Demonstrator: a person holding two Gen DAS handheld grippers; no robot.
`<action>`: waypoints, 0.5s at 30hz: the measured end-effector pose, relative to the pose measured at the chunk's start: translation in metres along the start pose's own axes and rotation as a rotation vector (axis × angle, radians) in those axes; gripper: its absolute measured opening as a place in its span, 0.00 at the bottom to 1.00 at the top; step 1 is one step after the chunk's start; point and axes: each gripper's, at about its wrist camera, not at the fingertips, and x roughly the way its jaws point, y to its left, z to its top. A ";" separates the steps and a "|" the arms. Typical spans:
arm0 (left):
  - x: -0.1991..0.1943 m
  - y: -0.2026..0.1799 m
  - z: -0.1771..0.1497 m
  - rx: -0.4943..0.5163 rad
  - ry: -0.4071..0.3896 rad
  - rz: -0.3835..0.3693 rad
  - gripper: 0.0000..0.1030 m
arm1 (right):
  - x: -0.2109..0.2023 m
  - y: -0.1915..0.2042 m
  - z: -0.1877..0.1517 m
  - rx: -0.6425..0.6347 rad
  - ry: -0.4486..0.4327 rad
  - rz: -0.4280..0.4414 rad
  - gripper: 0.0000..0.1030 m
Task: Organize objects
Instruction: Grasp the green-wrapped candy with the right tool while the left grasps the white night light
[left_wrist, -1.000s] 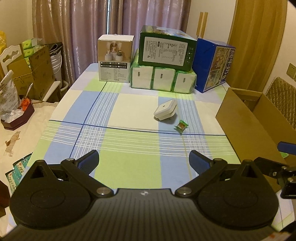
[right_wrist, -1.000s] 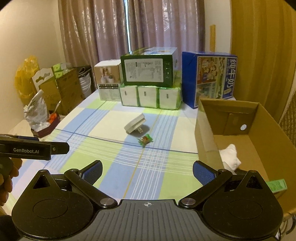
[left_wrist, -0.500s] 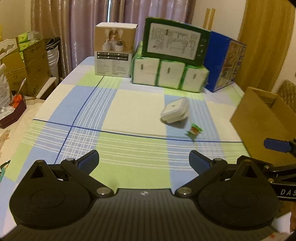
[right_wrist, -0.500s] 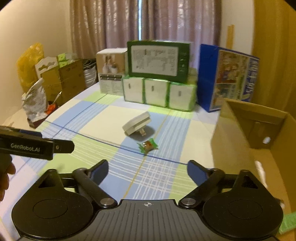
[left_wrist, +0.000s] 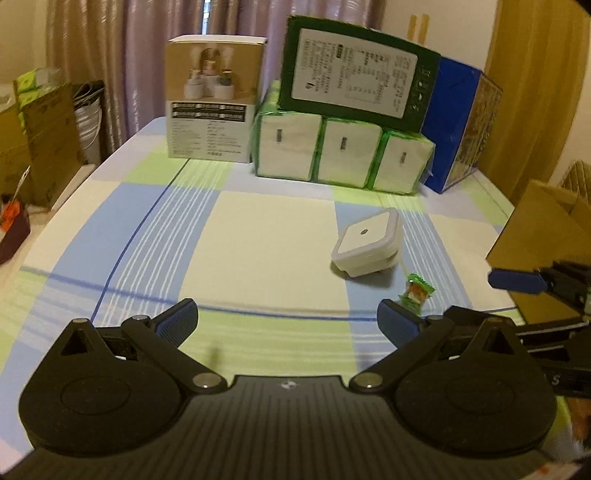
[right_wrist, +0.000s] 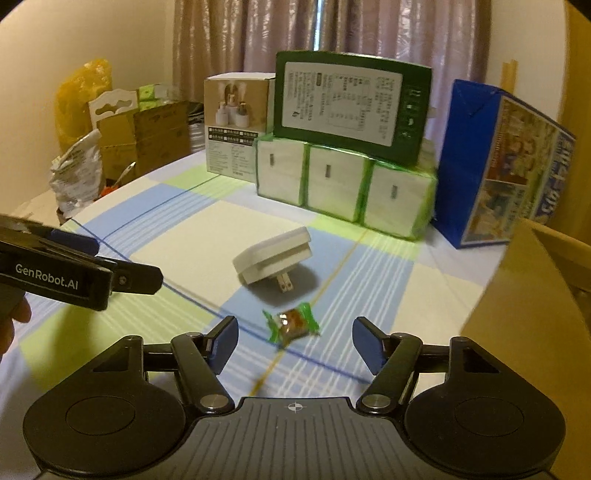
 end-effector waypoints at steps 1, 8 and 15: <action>0.003 0.000 0.001 0.013 -0.001 0.003 0.98 | 0.005 -0.002 0.000 -0.002 0.003 0.007 0.63; 0.025 0.003 0.008 0.055 0.007 -0.001 0.98 | 0.036 -0.007 -0.003 -0.046 0.027 0.015 0.51; 0.032 0.004 0.009 0.054 0.010 -0.019 0.98 | 0.051 -0.006 -0.005 -0.070 0.041 0.038 0.46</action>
